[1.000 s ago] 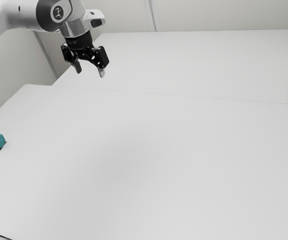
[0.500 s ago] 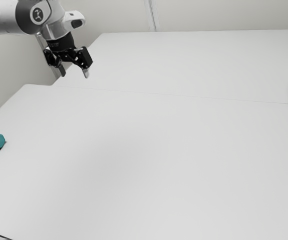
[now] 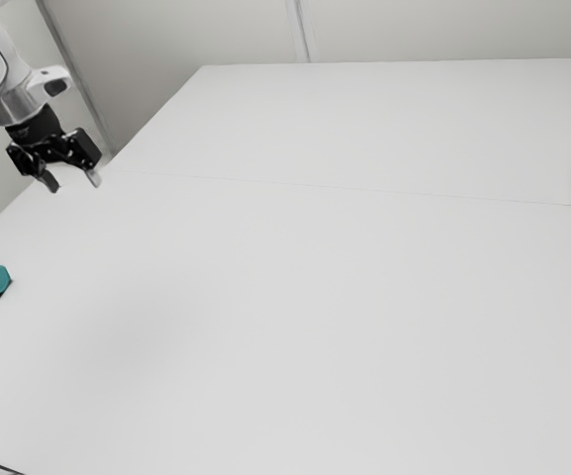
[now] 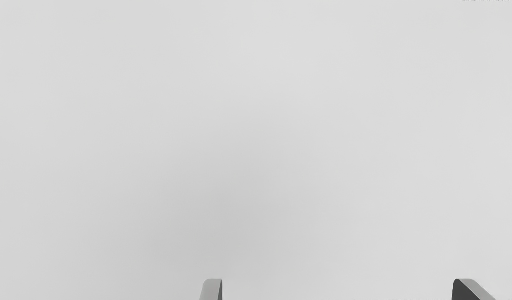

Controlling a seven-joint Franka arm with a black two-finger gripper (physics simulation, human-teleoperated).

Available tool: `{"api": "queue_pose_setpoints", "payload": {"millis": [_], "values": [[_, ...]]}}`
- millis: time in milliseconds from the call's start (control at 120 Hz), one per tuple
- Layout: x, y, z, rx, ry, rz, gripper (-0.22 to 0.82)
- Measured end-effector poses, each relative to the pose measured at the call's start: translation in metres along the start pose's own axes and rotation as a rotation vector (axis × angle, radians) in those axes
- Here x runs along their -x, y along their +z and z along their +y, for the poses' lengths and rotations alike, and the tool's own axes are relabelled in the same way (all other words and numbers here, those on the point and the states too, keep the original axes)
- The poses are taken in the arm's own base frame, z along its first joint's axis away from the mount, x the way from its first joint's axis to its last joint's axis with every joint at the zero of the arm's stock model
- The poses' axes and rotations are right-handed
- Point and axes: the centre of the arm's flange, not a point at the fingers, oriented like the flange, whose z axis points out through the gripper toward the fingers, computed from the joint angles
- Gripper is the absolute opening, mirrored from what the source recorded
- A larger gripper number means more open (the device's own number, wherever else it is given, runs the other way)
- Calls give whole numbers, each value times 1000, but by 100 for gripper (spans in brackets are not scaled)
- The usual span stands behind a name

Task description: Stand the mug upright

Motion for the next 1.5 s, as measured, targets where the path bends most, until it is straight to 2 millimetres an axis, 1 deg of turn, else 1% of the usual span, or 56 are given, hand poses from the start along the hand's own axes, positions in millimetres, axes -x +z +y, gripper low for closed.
{"api": "queue_pose_setpoints", "payload": {"millis": [100, 167, 267, 367, 425, 692, 867, 975, 1150, 1242, 1333, 1408, 1500], "values": [[5, 3, -34, 26, 13, 10, 60], [10, 12, -56, 41, 20, 10, 60], [21, 29, -92, 78, 22, 15, 60], [32, 39, -127, 100, 29, 32, 60], [40, 45, -150, 116, 25, 42, 60], [79, 59, -251, 164, 18, 107, 60], [96, 76, -319, 181, 15, 134, 60], [110, 80, -357, 179, 10, 154, 60], [114, 95, -400, 191, 29, 180, 60], [118, 104, -425, 191, 27, 196, 60], [123, 108, -450, 182, 22, 218, 60], [122, 116, -472, 175, 23, 232, 60], [117, 121, -488, 171, 33, 254, 60]]}}
